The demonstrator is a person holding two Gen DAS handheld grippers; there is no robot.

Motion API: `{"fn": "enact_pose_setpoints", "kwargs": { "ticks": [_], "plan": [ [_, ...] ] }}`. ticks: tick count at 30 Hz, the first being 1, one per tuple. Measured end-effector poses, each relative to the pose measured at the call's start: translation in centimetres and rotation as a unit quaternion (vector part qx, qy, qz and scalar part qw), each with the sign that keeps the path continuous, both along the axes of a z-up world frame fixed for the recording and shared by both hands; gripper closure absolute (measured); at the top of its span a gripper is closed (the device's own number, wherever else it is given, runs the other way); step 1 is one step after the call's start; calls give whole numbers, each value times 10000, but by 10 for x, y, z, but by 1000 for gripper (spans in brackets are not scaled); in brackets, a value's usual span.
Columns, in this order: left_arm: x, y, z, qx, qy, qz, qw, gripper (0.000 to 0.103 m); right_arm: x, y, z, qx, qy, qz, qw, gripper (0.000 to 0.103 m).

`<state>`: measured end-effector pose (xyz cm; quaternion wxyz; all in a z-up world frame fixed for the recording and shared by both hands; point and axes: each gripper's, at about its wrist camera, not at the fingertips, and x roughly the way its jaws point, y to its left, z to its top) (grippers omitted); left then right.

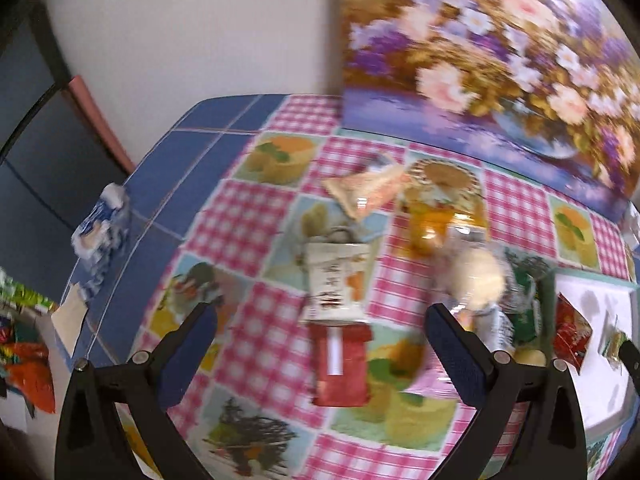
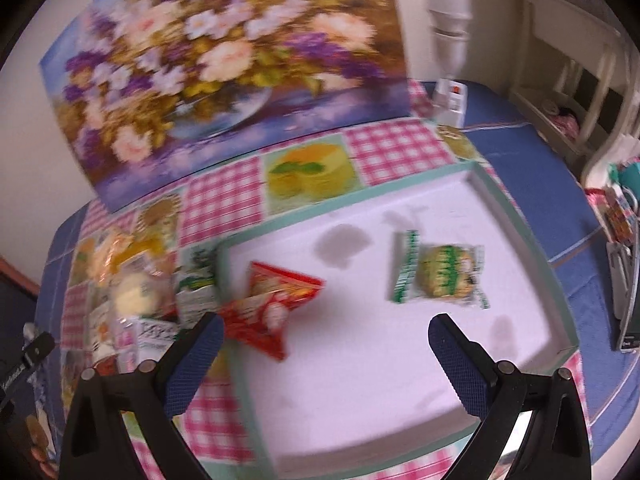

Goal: Organize snacks
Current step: 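Move both open tools back to the snack pile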

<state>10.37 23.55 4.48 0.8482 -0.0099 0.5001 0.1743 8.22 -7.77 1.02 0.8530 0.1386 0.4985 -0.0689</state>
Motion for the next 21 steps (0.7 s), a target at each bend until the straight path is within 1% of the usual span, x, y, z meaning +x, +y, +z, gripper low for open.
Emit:
{"fn": "enact_pose_setpoints", "kwargs": {
  "ticks": [6, 11, 15, 18, 21],
  "plan": [
    [-14, 46, 1, -320, -71, 498, 9982, 0, 6, 50, 2, 91, 81, 581, 9982, 0],
    [-24, 72, -9, -396, 44, 829, 9958, 0, 10, 86, -8, 345, 246, 896, 9951, 0],
    [-27, 84, -19, -596, 157, 972, 9933, 0, 12, 109, -18, 606, 412, 1062, 9916, 0],
    [-26, 84, -28, -700, 263, 954, 9926, 0, 12, 126, -28, 590, 571, 1163, 9898, 0],
    [-21, 78, -41, -805, 458, 852, 9920, 0, 11, 140, -36, 578, 693, 1271, 9878, 0]
  ]
}}
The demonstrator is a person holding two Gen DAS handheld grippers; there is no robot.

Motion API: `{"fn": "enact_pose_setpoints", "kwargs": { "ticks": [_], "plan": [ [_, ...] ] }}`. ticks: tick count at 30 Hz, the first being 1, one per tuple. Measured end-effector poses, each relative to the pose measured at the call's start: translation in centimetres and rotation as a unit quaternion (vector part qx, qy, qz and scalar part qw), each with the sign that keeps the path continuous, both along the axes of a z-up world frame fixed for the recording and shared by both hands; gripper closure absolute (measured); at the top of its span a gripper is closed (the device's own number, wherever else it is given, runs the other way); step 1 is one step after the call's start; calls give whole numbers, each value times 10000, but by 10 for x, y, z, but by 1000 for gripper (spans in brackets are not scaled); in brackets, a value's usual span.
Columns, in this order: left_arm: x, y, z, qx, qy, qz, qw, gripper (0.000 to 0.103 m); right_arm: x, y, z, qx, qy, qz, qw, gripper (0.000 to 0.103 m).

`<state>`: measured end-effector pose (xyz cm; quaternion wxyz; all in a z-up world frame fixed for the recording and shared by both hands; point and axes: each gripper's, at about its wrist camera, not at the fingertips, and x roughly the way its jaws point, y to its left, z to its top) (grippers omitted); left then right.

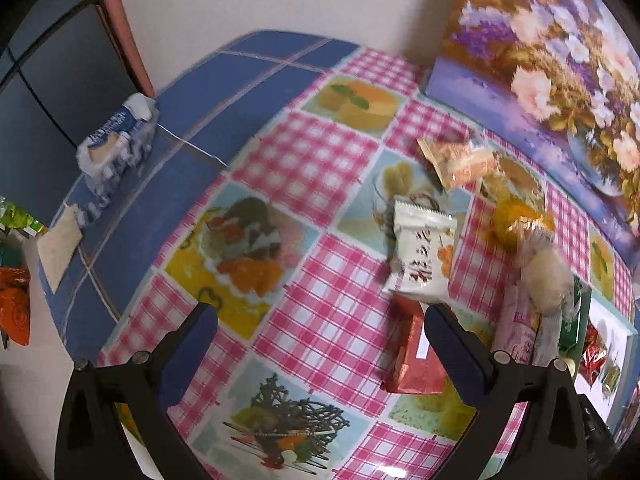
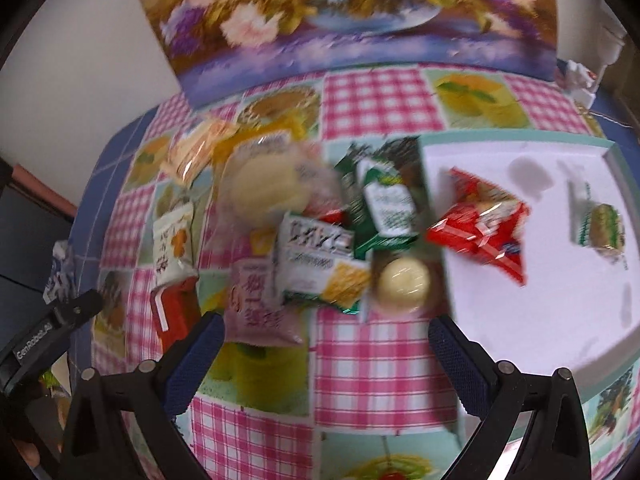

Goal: Organize snacks
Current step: 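Move both open tools back to the snack pile, then grasp the red pack with white stripe with the left tool while the right tool grasps the purple swiss-roll pack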

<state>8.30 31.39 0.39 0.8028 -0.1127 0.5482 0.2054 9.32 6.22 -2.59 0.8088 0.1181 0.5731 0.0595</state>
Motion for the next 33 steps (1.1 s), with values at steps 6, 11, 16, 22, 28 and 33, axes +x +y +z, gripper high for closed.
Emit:
{"fn": "enact_pose_setpoints", "kwargs": {
  "ticks": [6, 11, 16, 22, 28, 33],
  "plan": [
    [10, -10, -24, -388, 264, -195, 9987, 0, 2, 22, -13, -70, 90, 245, 9996, 4],
    [15, -14, -44, -810, 450, -251, 9954, 0, 9, 34, -21, -79, 130, 363, 9992, 12],
    [21, -22, -53, -943, 517, -356, 9936, 1, 15, 42, -26, -181, 109, 434, 9988, 13],
    [27, -31, -63, -999, 608, -435, 9922, 4, 18, 54, -29, -449, 8, 573, 9973, 13],
    [32, -34, -75, -1068, 689, -422, 9910, 20, 19, 62, -34, -695, -28, 642, 9955, 13],
    [32, -40, -75, -1134, 613, -514, 9903, 53, 18, 64, -37, -720, 33, 652, 9953, 16]
  ]
}}
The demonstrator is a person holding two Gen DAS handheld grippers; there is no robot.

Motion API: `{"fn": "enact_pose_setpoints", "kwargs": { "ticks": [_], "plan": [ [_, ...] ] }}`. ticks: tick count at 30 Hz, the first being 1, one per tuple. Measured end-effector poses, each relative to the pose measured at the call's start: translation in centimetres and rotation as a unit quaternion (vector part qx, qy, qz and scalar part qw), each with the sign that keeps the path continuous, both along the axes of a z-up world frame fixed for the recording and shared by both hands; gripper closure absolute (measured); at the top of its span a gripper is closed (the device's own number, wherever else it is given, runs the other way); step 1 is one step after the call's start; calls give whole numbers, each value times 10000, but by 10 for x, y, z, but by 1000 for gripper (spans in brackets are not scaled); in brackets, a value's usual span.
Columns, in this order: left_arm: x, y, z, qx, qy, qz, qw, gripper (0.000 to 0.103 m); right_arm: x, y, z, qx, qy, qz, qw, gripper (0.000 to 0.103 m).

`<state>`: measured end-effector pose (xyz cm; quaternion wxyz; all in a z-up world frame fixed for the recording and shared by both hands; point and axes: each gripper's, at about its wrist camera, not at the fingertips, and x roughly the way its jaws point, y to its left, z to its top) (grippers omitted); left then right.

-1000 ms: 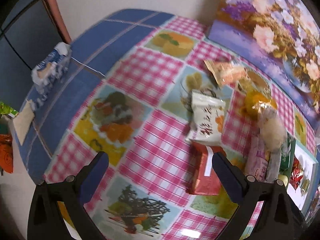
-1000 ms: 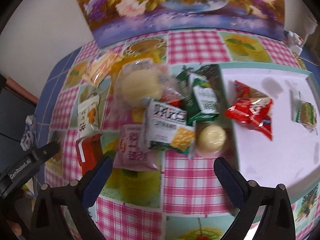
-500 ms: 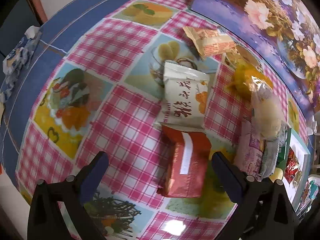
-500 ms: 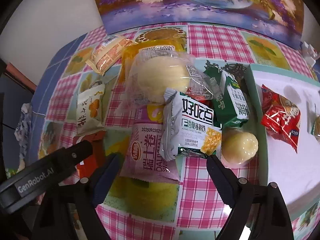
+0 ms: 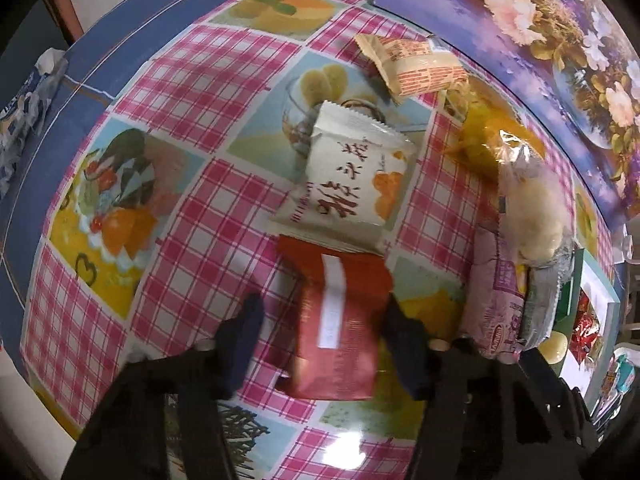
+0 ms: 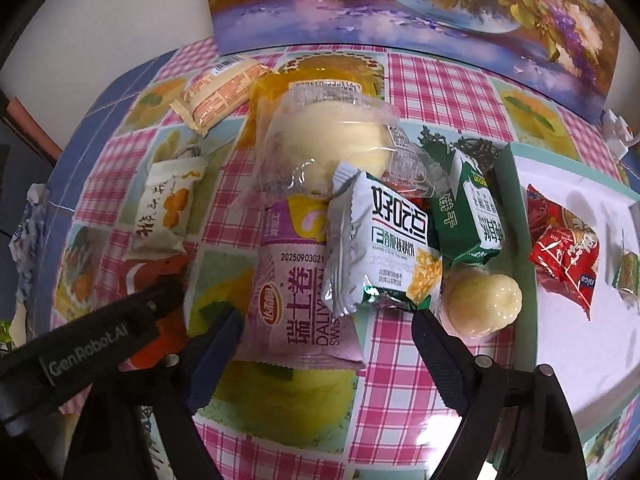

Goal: Organize snacks
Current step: 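Grasp the red pack with white stripe with the left tool while the right tool grasps the purple swiss-roll pack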

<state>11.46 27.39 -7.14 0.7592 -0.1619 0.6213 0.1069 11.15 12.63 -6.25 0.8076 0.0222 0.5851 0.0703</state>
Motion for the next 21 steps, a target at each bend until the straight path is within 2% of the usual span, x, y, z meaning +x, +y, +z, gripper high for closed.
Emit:
{"fn": "enact_pose_setpoints", "kwargs": {
  "ticks": [2, 3, 13, 18, 19, 21],
  "plan": [
    [0, -1, 0, -18, -22, -17, 10000, 60, -2, 2, 0, 83, 71, 64, 9999, 25],
    [-1, 0, 0, 2, -30, -14, 10000, 60, -2, 3, -1, 112, 102, 97, 9998, 27],
    [-11, 33, -1, 156, 7, 327, 9993, 60, 8, 19, -14, -141, 50, 176, 9997, 26],
    [-14, 36, -3, 210, 23, 310, 9993, 60, 14, 25, -18, -242, -9, 182, 9995, 27],
    [-13, 35, -5, 230, 25, 298, 9993, 60, 15, 26, -18, -270, -24, 194, 9994, 28],
    [-12, 39, -6, 253, 28, 288, 9993, 60, 16, 29, -17, -341, -90, 218, 9991, 41]
  ]
}}
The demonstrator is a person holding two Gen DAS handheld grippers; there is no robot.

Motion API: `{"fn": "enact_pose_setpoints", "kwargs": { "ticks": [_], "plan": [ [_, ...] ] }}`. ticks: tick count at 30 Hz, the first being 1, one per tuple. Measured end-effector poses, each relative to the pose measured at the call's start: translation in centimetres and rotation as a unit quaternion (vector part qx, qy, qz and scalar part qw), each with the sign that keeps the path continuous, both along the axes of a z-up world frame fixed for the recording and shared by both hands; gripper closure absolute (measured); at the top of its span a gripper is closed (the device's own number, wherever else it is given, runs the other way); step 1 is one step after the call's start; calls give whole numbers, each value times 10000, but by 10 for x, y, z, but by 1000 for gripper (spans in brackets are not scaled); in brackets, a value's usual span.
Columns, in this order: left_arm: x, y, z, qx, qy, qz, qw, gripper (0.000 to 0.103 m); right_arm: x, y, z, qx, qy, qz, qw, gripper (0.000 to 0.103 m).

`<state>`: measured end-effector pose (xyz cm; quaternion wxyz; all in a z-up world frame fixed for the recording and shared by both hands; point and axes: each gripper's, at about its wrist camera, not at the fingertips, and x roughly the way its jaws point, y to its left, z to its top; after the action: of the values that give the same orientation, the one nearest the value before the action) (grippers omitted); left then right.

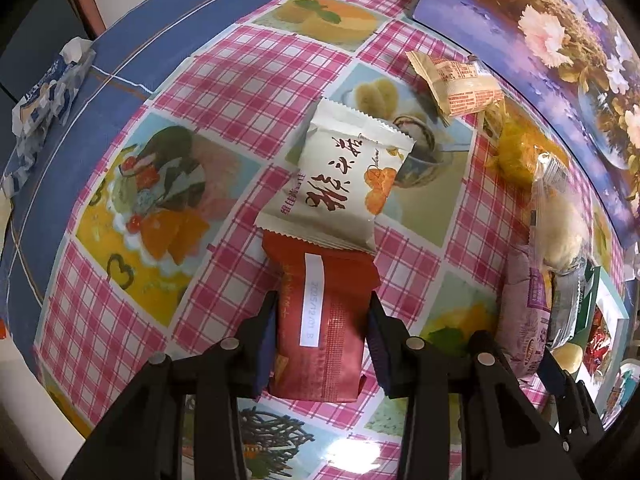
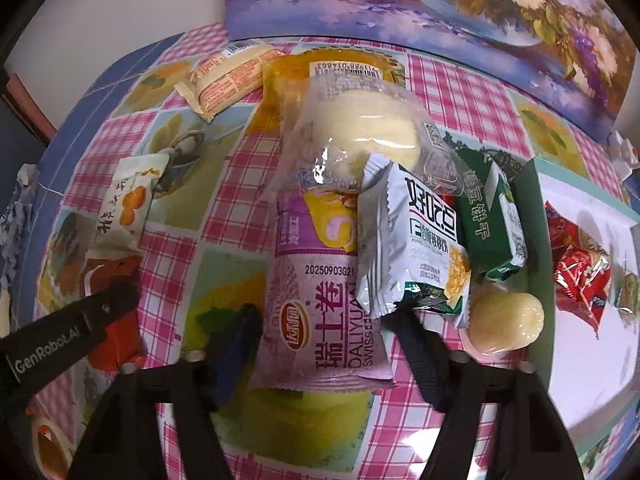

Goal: Organize snacks
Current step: 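Grasp the red pack with white stripe with the left tool while the right tool grasps the purple swiss-roll pack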

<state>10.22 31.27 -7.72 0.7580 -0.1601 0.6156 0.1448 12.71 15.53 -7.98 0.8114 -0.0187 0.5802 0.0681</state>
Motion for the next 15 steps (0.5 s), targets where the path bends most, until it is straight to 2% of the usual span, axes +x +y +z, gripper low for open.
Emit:
{"fn": "enact_pose_setpoints", "kwargs": {
  "ticks": [1, 5, 15],
  "plan": [
    [2, -2, -2, 4, -3, 2, 10000, 60, 0, 4, 2, 26, -13, 23, 10000, 49],
    [1, -7, 1, 36, -26, 26, 10000, 61, -8, 3, 6, 160, 19, 52, 9999, 53],
    [-6, -10, 28, 117, -258, -26, 9996, 62, -26, -7, 34, 661, 6, 162, 9977, 56]
  ]
}}
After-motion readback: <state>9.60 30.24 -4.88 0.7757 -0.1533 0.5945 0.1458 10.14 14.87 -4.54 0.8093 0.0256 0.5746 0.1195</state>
